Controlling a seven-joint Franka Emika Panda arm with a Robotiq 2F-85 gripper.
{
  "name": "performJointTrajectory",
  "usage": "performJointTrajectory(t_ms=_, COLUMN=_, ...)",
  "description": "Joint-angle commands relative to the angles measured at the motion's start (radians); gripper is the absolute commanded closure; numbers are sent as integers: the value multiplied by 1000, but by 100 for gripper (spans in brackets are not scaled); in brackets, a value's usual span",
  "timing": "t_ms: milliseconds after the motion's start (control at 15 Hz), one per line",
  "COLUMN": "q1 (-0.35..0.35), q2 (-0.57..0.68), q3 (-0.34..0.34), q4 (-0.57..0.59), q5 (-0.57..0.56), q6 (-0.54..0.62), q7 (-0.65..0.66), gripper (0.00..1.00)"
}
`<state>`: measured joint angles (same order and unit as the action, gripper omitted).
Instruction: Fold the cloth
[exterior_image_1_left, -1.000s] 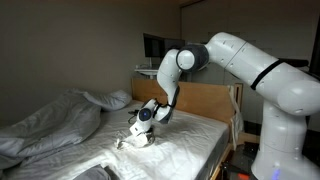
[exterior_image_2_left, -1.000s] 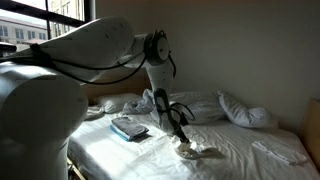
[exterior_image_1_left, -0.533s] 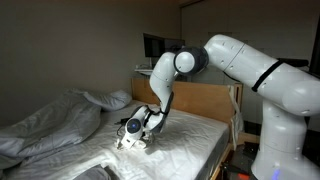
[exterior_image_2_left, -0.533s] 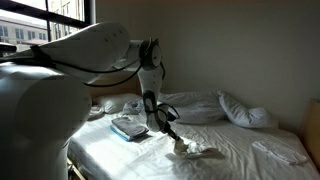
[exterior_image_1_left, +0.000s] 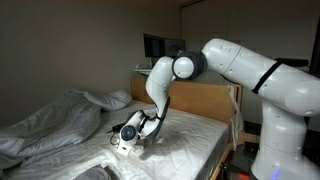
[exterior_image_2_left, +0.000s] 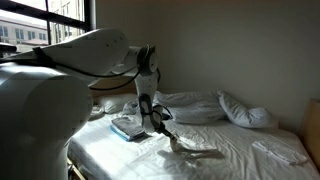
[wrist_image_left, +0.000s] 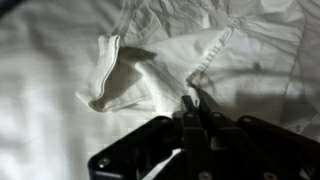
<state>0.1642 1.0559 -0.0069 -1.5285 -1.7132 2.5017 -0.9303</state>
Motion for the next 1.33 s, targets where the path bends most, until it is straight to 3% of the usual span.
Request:
performJointTrajectory(t_ms=0, q1=0, q2=23, q3=0, q4=24, q5=22, q6=-45, q7=-89, gripper=93)
performJointTrajectory(t_ms=467, q1=-15, q2=61, q3=9, q4=52, q5=66, q6=-150, q7=-196, gripper=94)
performJointTrajectory(t_ms=533, q1=-16, q2=68, q3=11, q4=59, q5=75, q6=-156, q7=-208, gripper=70)
performJointTrajectory(t_ms=733, q1=-13, q2=75, q3=15, q4=78, q5=80, q6=-149, q7=-206, gripper=61)
performJointTrajectory(t_ms=1267, q1=-10, q2=23, q3=14, q4=58, q5=44, q6=-109, q7=-48, gripper=11)
